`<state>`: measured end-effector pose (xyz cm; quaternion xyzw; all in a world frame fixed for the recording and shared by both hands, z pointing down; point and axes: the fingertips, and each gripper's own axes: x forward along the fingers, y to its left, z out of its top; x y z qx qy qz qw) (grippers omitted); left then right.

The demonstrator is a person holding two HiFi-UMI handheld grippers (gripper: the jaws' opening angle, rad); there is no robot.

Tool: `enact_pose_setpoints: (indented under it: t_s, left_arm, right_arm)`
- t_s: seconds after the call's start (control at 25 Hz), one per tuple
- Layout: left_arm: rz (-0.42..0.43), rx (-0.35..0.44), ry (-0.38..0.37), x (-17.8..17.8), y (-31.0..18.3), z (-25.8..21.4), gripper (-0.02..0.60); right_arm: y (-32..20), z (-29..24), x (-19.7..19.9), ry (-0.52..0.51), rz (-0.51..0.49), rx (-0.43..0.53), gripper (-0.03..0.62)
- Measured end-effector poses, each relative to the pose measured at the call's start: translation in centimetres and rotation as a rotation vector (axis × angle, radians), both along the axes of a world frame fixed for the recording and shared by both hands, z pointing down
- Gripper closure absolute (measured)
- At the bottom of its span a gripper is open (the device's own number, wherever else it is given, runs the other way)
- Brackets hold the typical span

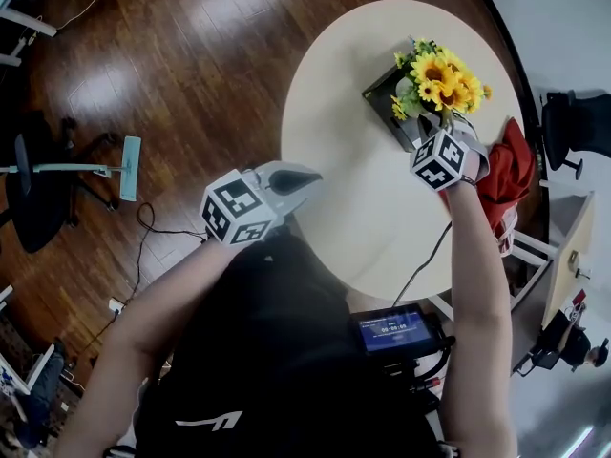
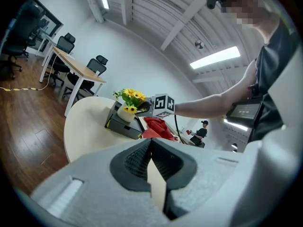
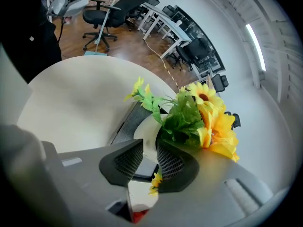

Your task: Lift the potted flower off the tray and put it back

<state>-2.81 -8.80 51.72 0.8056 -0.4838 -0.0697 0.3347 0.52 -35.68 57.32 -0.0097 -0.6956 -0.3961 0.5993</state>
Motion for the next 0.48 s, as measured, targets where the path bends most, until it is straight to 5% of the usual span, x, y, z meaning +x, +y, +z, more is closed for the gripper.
enact_pose_setpoints:
  t_s: [0.48]
  left_arm:
    - [0.025,-0.014,0.006,0.71,-0.39,0.19,0.577]
  right_arm:
    - [0.26,0.11,-0.09,0.081,-0.053,-0.121,0.533]
